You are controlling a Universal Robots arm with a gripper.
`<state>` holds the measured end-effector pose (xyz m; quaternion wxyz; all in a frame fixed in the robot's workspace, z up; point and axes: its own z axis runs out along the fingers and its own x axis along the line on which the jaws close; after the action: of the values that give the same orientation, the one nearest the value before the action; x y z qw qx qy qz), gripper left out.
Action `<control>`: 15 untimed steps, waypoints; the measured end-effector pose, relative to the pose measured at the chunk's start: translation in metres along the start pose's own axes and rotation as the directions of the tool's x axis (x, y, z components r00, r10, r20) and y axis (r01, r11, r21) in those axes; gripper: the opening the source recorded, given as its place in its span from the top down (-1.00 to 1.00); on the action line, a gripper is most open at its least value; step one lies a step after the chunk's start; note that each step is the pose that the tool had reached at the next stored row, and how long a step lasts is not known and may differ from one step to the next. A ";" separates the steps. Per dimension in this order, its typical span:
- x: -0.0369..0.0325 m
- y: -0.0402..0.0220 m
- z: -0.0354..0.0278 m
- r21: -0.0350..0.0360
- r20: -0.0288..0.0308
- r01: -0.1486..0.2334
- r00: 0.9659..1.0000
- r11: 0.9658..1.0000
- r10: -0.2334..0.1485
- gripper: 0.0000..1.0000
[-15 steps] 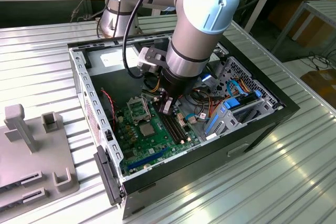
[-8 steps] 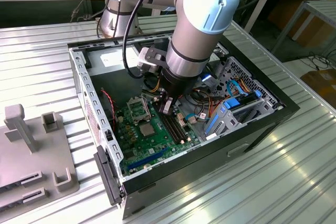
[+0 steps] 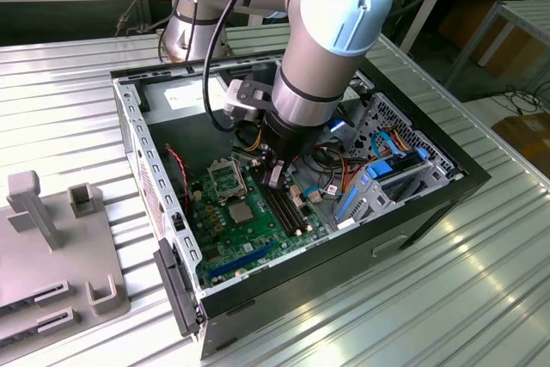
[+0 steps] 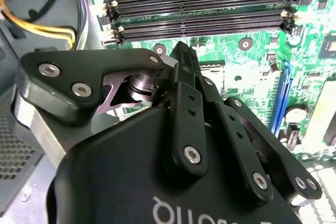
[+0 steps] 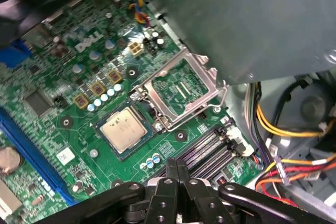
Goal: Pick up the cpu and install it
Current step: 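Close the cpu cover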
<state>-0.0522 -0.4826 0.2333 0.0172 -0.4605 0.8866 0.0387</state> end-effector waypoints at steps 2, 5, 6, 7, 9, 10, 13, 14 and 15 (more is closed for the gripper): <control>0.0000 -0.0001 0.0006 -0.004 -0.002 0.050 0.999 0.999 -0.050 0.79; -0.0009 0.0003 0.0009 -0.007 0.000 0.069 0.998 0.998 -0.069 0.79; -0.0015 0.0008 0.0009 -0.007 0.000 0.073 0.997 0.997 -0.073 0.79; -0.0021 0.0012 0.0010 -0.008 0.001 0.077 0.997 0.997 -0.077 0.79; -0.0033 0.0020 0.0011 -0.010 0.003 0.084 0.996 0.996 -0.084 0.79; -0.0038 0.0024 0.0012 -0.011 0.004 0.087 0.996 0.996 -0.087 0.79; -0.0054 0.0035 0.0016 -0.013 0.006 0.097 0.995 0.995 -0.097 0.79; -0.0060 0.0039 0.0018 -0.014 0.007 0.102 0.995 0.995 -0.102 0.79; -0.0069 0.0045 0.0021 -0.015 0.007 0.112 0.994 0.994 -0.112 0.79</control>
<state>-0.0519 -0.4742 0.2318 0.0186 -0.5094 0.8591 0.0461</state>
